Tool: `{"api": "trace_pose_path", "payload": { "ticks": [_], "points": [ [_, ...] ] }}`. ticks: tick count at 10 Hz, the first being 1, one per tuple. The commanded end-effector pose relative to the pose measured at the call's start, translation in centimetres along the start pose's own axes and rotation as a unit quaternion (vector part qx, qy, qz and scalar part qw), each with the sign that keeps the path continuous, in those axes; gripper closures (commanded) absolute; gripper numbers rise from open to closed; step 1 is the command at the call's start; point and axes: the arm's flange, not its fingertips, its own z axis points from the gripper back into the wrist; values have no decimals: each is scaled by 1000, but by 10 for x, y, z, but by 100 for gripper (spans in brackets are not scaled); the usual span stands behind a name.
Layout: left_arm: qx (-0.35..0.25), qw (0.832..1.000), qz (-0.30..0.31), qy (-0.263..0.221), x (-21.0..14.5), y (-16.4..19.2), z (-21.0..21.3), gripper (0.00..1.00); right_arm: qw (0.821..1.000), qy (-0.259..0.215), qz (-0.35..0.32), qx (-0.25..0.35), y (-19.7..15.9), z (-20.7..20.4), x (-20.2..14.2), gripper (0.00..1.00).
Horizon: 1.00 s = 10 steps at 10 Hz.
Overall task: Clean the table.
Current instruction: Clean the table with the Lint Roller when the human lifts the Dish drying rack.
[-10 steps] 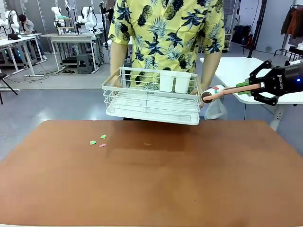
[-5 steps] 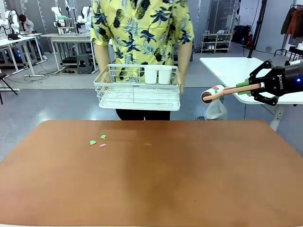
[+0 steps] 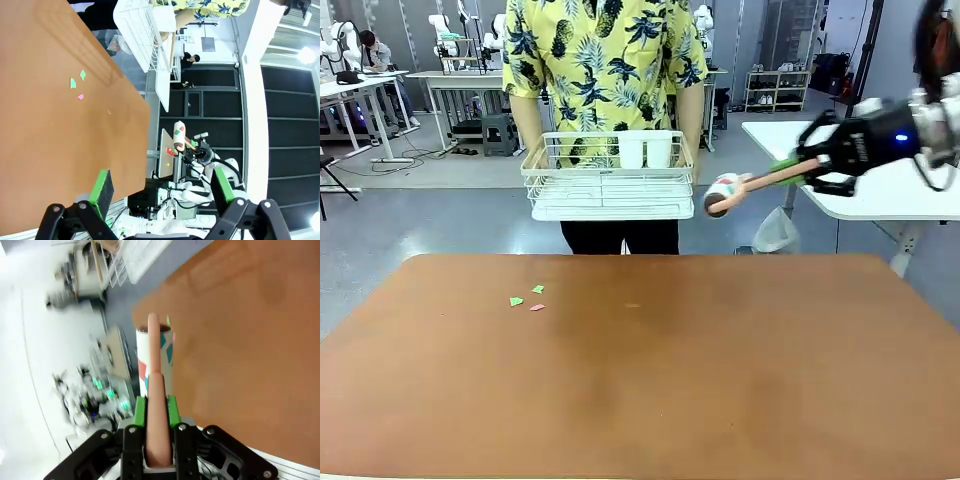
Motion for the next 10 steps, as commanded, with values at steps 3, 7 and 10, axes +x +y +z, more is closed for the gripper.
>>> {"api": "trace_pose_path", "payload": {
  "ticks": [3, 7, 10],
  "points": [
    [-5, 1000, -4, 3, -1, 0, 4, 0, 987, 139, 14, -79, 15, -167, 49, 79],
    [-5, 1000, -4, 3, -1, 0, 4, 0, 988, 94, 23, -116, -7, -273, 43, 79],
    [-5, 1000, -4, 3, -1, 0, 4, 0, 988, 105, 37, -107, -19, -279, 41, 79]
  ]
}}
